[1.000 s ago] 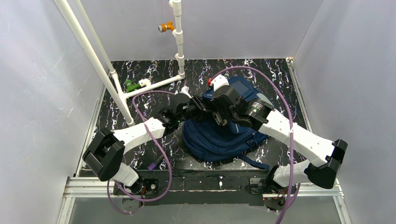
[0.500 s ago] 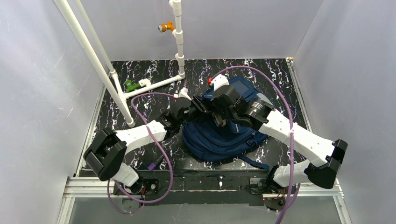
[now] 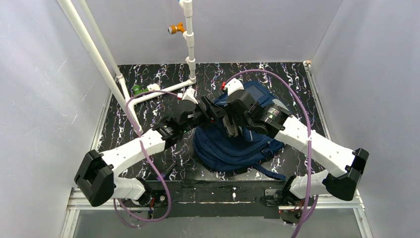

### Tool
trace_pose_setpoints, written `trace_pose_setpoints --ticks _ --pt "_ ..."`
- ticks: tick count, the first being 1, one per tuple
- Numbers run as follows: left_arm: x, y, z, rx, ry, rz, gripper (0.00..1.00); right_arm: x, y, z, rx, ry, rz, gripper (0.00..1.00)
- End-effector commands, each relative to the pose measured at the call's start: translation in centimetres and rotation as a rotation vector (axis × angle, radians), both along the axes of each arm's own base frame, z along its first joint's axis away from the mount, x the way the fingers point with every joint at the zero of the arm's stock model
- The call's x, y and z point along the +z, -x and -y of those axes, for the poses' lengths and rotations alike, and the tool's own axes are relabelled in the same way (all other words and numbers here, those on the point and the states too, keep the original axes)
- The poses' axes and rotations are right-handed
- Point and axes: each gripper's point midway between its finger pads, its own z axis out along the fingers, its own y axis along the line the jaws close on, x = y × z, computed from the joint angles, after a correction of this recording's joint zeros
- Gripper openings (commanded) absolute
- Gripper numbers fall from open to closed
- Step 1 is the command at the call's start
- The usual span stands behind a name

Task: Pack the student bag
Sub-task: Place the stationery in the student bag.

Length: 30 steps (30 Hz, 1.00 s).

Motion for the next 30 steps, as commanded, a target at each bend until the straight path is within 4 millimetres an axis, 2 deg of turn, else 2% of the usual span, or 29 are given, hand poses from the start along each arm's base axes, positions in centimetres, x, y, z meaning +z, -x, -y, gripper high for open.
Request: trace_pose_setpoints --ticks 1,5,7,13,15,17,19,21,24,26,30 --pt "0.1 1.0 -1.7 -0.016 -0.139 0.002 0.64 6.6 -1.2 -1.6 -0.006 -0.21 0.141 0.01" --pt "-1.4 1.1 -0.9 -0.027 -0.127 -0.054 0.38 6.7 -1.3 -1.9 0.002 -0.216 0.137 0.01" --pt "-2.0 1.0 -0.1 -0.034 -0.13 -0.075 0.31 6.9 -1.3 -2.0 0.005 -0.219 0.137 0.01" --pt "-1.8 1.3 4.6 -0.165 -0.107 -0.106 0.27 6.7 -1.2 -2.1 0.009 -0.22 0.132 0.01" --pt "-1.7 1.3 4.9 -0.176 -0.111 -0.107 0.28 6.5 -1.2 -2.0 0.005 -0.216 0.131 0.01" --pt "-1.6 1.4 3.8 -0.148 -0.123 -0.081 0.34 6.2 -1.3 -1.8 -0.001 -0.206 0.131 0.01" --pt "-1.7 1.9 2.2 -0.147 -0.151 -0.064 0.5 5.7 -1.3 -1.5 -0.01 -0.19 0.132 0.01" --pt "-1.8 3.3 0.5 -0.172 -0.192 -0.065 0.59 4.9 -1.4 -1.1 -0.015 -0.169 0.13 0.01" --pt "-2.2 5.9 -2.1 -0.24 -0.261 -0.066 0.65 3.6 -1.6 -0.4 -0.035 -0.132 0.122 0.01" --pt "-2.6 7.9 -4.5 -0.272 -0.335 -0.074 0.68 2.8 -1.4 -0.4 -0.029 -0.121 0.109 0.03" --pt "-3.7 11.8 -11.2 -0.279 -0.532 -0.07 0.77 0.9 -0.9 -0.8 0.017 -0.095 0.067 0.06"
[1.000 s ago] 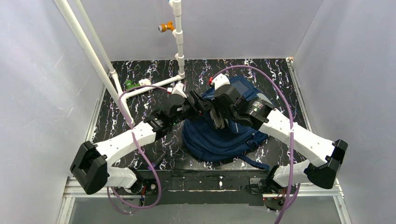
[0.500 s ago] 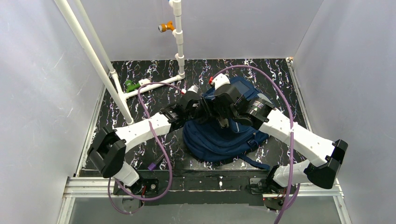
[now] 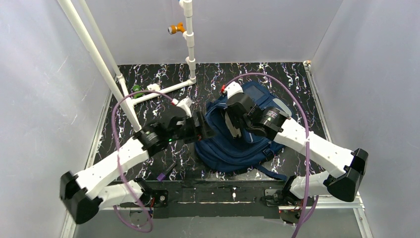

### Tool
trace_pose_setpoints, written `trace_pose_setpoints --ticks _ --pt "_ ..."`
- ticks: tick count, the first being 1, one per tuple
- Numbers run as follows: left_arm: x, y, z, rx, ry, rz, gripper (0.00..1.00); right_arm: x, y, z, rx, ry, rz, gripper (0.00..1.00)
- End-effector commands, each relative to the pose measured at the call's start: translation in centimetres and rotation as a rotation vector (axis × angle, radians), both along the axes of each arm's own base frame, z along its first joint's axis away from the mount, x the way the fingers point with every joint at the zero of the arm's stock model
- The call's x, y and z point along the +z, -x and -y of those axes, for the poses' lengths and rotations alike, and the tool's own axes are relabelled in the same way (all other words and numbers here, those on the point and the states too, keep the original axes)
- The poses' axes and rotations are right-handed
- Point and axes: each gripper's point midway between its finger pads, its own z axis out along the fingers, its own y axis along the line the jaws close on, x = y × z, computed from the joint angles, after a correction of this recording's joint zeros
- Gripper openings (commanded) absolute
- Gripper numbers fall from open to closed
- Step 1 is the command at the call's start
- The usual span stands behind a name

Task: Pack the student bag
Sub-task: Place the stationery in the student bag, then pick up the stationery from the center of the board.

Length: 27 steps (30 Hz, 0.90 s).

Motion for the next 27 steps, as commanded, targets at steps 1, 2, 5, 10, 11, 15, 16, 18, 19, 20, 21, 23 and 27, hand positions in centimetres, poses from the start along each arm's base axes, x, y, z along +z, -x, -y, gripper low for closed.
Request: trace_pose_setpoints --ticks 1,2,5,10,11,15,16,18,19,20,21,23,27 --pt "-3.5 5.1 -8.8 -0.033 -0.312 -0.023 0.8 1.9 -0.5 -1.0 0.036 -0.084 0.062 0.1" --pt "-4.3 5.7 -10.8 -0.003 -0.377 -0.032 0.8 1.3 -0.2 -1.5 0.068 -0.082 0.038 0.12" --pt "-6.9 8.0 -14.9 0.058 -0.518 -0.131 0.79 0.2 0.8 -2.9 0.137 -0.105 -0.017 0.14" --pt "-11.5 10.5 -16.2 0.022 -0.643 -0.314 0.76 -0.9 1.3 -3.7 0.163 -0.146 -0.047 0.16" --pt "-12.1 10.4 -16.8 0.007 -0.71 -0.33 0.76 -0.9 1.4 -3.7 0.164 -0.149 -0.049 0.16" --pt "-12.5 9.4 -17.4 -0.018 -0.872 -0.321 0.78 -0.7 1.5 -3.8 0.167 -0.159 -0.048 0.15" --pt "-12.7 9.3 -17.8 -0.005 -0.911 -0.339 0.79 -0.6 1.5 -3.8 0.169 -0.161 -0.047 0.15" --pt "-13.2 9.1 -18.7 0.034 -0.984 -0.365 0.8 -0.4 1.6 -3.7 0.171 -0.163 -0.046 0.14" --pt "-13.6 9.0 -19.1 0.05 -1.011 -0.366 0.8 -0.3 1.6 -3.7 0.172 -0.166 -0.044 0.14" --pt "-14.1 9.0 -19.4 0.072 -1.026 -0.37 0.8 -0.2 1.6 -3.7 0.173 -0.169 -0.041 0.13" --pt "-14.6 8.9 -19.4 0.076 -1.028 -0.37 0.8 -0.1 1.6 -3.7 0.174 -0.172 -0.038 0.13" --pt "-15.5 8.8 -19.1 0.072 -1.017 -0.369 0.8 0.0 1.7 -3.7 0.177 -0.175 -0.036 0.12" --pt "-16.9 8.3 -18.6 0.046 -1.012 -0.349 0.81 0.0 1.8 -3.6 0.182 -0.177 -0.033 0.1"
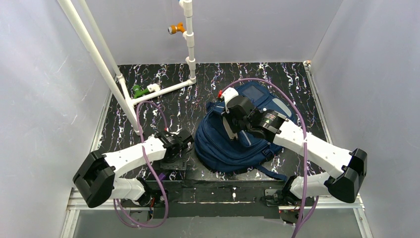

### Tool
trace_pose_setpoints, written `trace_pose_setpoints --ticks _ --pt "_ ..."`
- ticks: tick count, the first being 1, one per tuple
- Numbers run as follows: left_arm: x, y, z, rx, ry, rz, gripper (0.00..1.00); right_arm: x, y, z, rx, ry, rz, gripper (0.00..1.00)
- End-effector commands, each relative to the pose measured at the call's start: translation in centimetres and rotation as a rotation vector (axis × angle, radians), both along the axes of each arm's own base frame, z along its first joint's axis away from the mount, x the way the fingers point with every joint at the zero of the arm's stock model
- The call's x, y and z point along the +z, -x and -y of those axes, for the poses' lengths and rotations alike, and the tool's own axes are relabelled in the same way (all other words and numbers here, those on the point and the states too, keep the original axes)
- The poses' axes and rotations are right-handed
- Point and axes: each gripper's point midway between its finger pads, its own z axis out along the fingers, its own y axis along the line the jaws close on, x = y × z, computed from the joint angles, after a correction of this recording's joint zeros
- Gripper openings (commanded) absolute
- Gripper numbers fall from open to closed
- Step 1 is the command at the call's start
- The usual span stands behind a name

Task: Pack the student bag
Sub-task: Pick up the stationery from the center of the board.

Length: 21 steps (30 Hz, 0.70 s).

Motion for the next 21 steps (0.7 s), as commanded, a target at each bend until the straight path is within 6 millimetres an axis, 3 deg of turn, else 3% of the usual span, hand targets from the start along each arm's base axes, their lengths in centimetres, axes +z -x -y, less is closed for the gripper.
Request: trace_pose_setpoints --ticks 1,9,21 --pt "-1.3 -1.1 -0.1 -0.024 -0.029 0.043 0.82 2.7 0.1 -1.3 0.036 -0.118 0.051 0.1" --pt "-4.2 0.1 1.0 -0.019 0.065 -0.081 0.84 2.9 0.3 -1.1 0.038 -0.126 0.054 0.07" --pt "-4.3 0.2 1.0 0.003 0.091 -0.05 0.4 2.9 0.3 -1.6 0.049 -0.136 0.046 0.06"
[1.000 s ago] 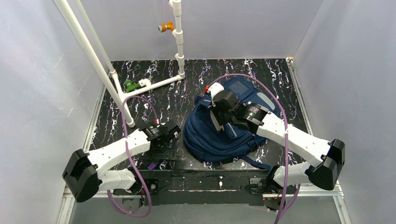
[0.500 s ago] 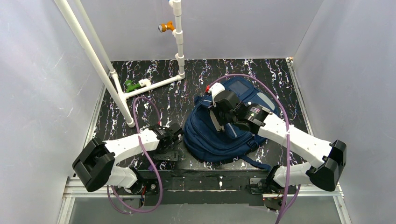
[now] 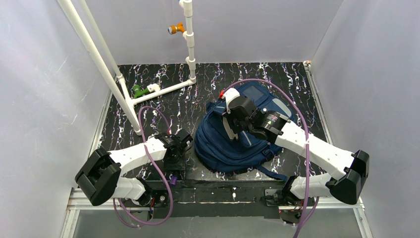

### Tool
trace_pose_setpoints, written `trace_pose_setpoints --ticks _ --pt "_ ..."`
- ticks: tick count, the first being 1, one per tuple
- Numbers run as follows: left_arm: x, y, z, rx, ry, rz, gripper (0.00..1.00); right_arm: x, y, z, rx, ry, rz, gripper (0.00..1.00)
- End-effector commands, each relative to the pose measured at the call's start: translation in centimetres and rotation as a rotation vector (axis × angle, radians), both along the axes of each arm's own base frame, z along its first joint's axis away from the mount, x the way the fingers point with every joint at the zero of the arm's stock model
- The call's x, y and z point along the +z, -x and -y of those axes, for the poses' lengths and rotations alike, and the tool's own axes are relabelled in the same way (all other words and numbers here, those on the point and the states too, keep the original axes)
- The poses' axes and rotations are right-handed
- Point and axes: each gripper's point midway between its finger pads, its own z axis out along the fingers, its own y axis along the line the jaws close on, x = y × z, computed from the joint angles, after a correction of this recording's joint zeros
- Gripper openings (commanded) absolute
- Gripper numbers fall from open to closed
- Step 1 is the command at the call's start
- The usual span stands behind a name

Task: Pack the student bag
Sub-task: Pick up the stationery from the center of the board.

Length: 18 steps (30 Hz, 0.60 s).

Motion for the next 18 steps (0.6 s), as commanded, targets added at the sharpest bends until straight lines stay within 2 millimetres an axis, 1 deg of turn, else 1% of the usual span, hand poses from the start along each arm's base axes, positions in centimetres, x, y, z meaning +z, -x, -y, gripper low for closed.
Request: trace_pose_setpoints --ticks 1,2,6,9,12,16,18 --pt "-0.9 0.3 -1.5 0.007 -0.066 0.004 0.38 2.6 0.0 -1.8 0.042 -0.119 0.039 0.06" --pt "-0.9 0.1 -1.5 0.006 -0.066 0.009 0.36 2.5 0.0 -1.7 0.041 -0.116 0.037 0.06" --pt "-0.3 -0.5 -0.6 -0.011 -0.037 0.022 0.19 2.8 0.1 -1.6 0.036 -0.113 0.036 0.04" --pt "1.6 -1.0 1.0 -0.018 0.034 0.033 0.11 4.0 -0.1 -1.2 0.021 -0.115 0.054 0.01" --pt "5.3 -2.2 3.8 -0.01 0.187 0.095 0.08 5.5 -0.3 -1.0 0.004 -0.132 0.074 0.01" --pt "11.9 -4.1 9.2 0.014 0.514 0.214 0.08 7.1 -0.4 -0.7 -0.034 -0.178 0.093 0.01" --pt "14.8 -5.3 12.0 0.041 0.7 0.274 0.08 7.8 -0.5 -0.8 -0.057 -0.219 0.096 0.01"
